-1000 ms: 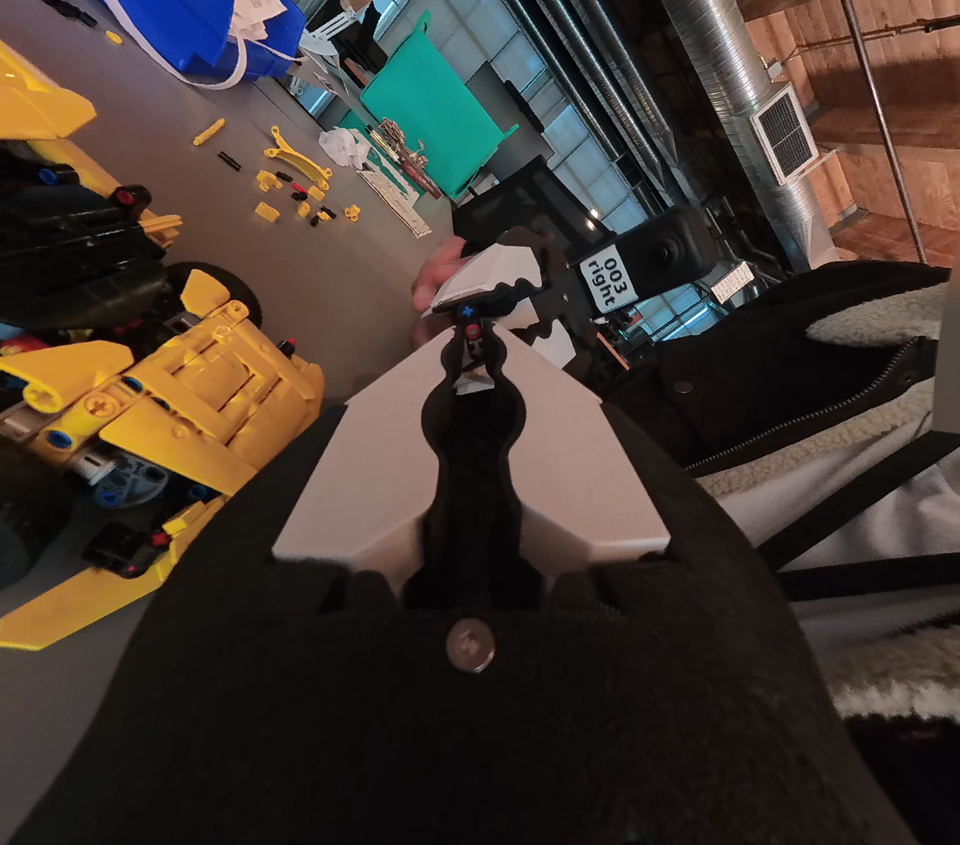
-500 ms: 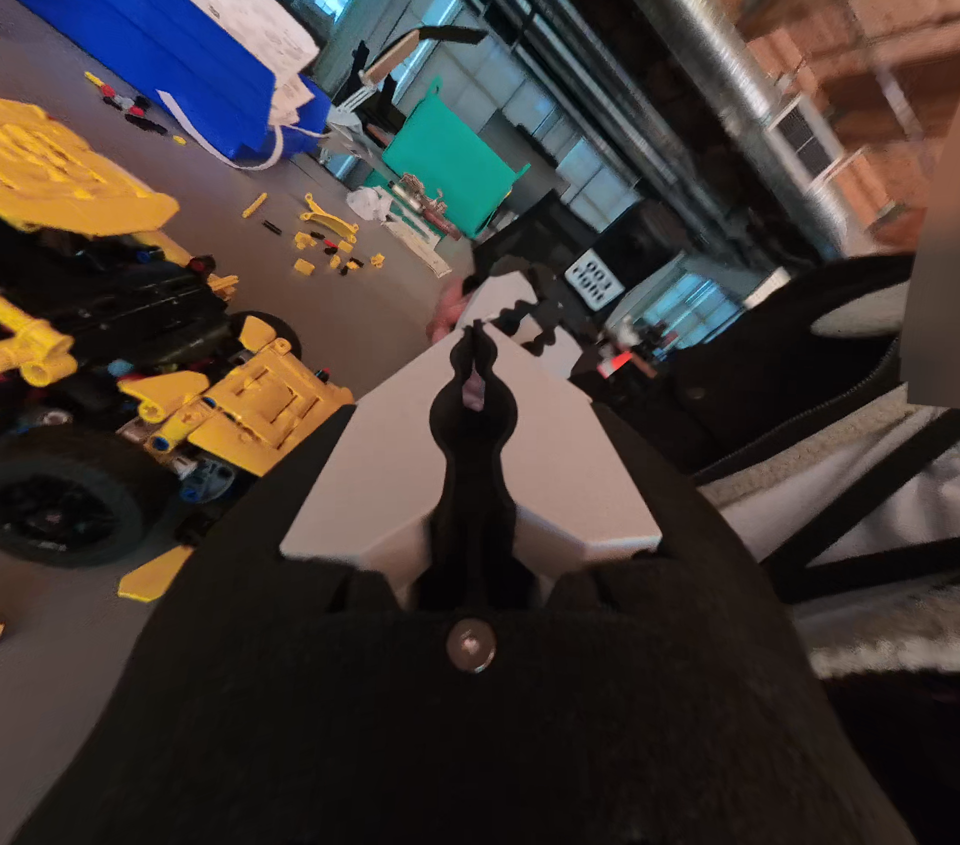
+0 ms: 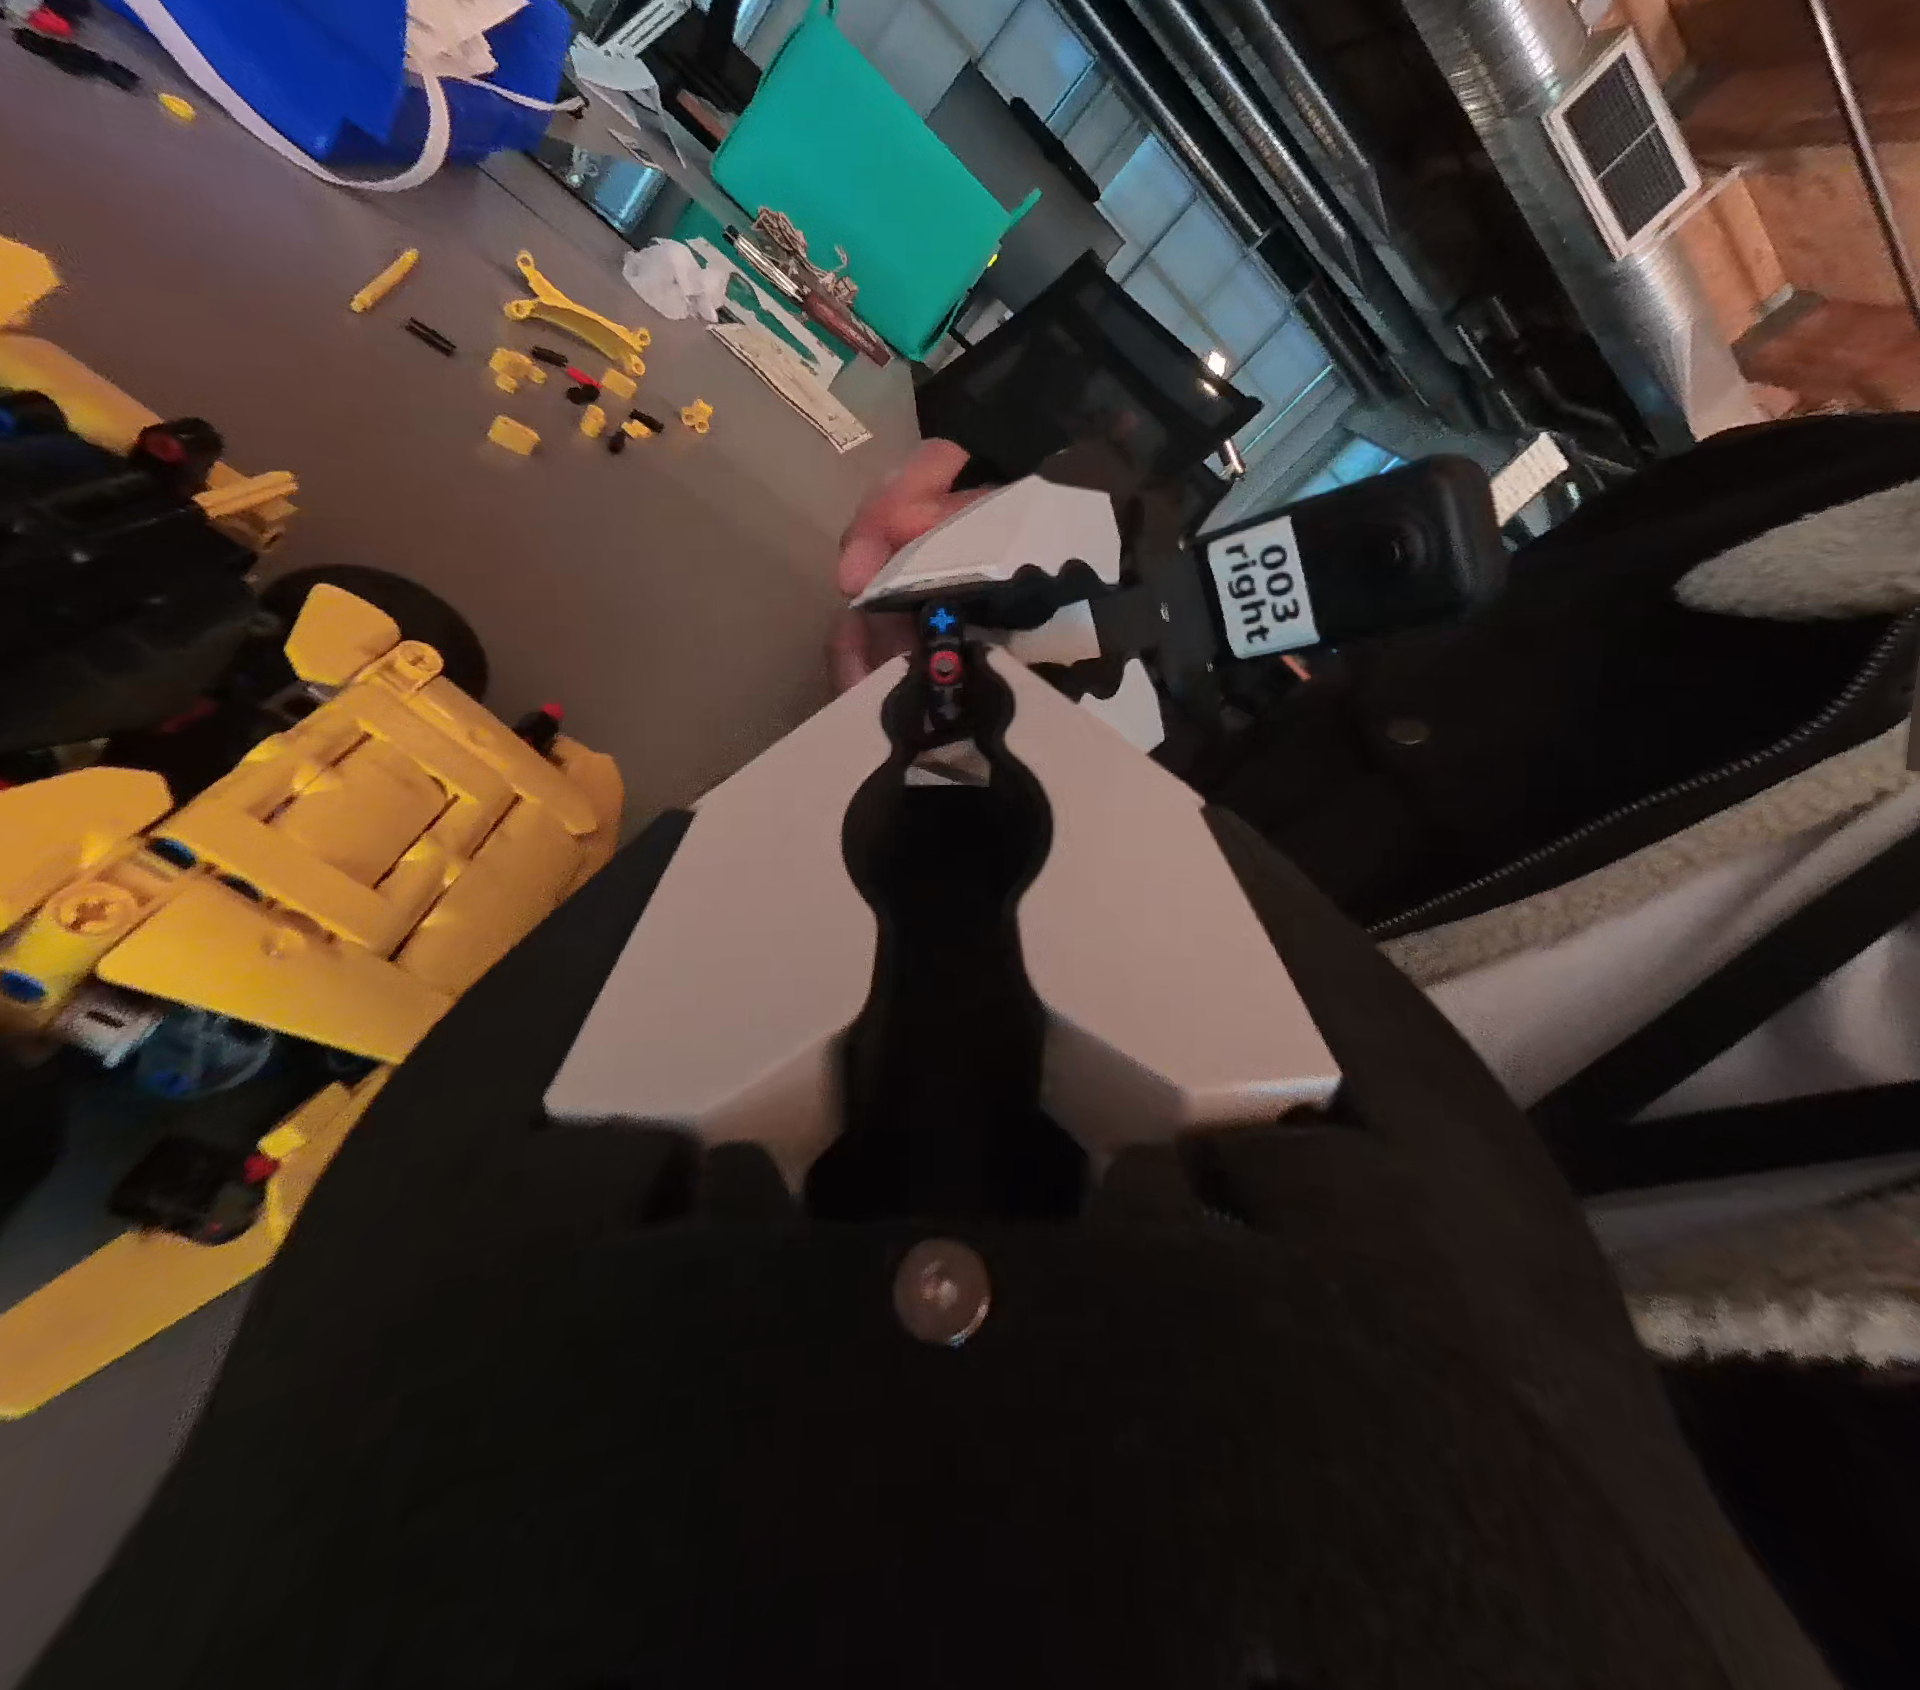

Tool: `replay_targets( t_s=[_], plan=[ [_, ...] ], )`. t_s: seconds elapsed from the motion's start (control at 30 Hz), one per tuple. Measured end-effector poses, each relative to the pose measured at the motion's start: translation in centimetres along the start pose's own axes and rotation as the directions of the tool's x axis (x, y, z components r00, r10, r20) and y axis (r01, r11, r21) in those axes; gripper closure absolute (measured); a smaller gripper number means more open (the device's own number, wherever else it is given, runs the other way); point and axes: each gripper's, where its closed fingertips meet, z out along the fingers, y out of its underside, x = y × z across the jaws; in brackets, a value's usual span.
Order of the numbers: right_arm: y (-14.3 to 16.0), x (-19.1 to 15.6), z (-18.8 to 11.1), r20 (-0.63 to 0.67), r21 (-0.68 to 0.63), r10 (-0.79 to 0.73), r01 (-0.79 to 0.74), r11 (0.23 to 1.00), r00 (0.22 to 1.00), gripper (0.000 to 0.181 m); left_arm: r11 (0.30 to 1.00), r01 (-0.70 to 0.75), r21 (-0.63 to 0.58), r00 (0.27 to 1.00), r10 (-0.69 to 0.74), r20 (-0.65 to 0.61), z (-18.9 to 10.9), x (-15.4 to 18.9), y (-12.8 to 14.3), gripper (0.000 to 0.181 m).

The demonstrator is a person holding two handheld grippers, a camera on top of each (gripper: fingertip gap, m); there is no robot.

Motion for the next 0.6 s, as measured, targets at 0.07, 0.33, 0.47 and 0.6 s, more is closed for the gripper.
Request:
replay_targets(
  t_s=[0.07,0.33,0.47,0.6],
  plan=[
    [-0.2,0.0,-0.1,0.010,0.018,0.055,-0.055,0.998,0.998,0.158,1.000,0.007,0.010,1.000,-0.007,-0.005,-0.2,0.0,-0.1,0.175],
    [-3.1,-0.5,-1.1,0.170,0.133,0.343,-0.366,0.921,0.924,0.149,0.948,0.263,0.182,0.935,-0.204,-0.290,-1.6,2.1,-3.0,0.175],
    [-3.4,-0.3,-0.6,0.077,0.143,0.291,-0.300,0.943,0.954,0.158,0.930,0.314,0.192,0.919,-0.246,-0.310,-1.3,1.8,-3.2,0.175],
    [-3.1,0.2,-0.5,0.010,0.129,0.234,-0.233,0.964,0.972,0.164,0.919,0.343,0.194,0.909,-0.273,-0.314,-1.0,1.5,-3.2,0.175]
  ],
)
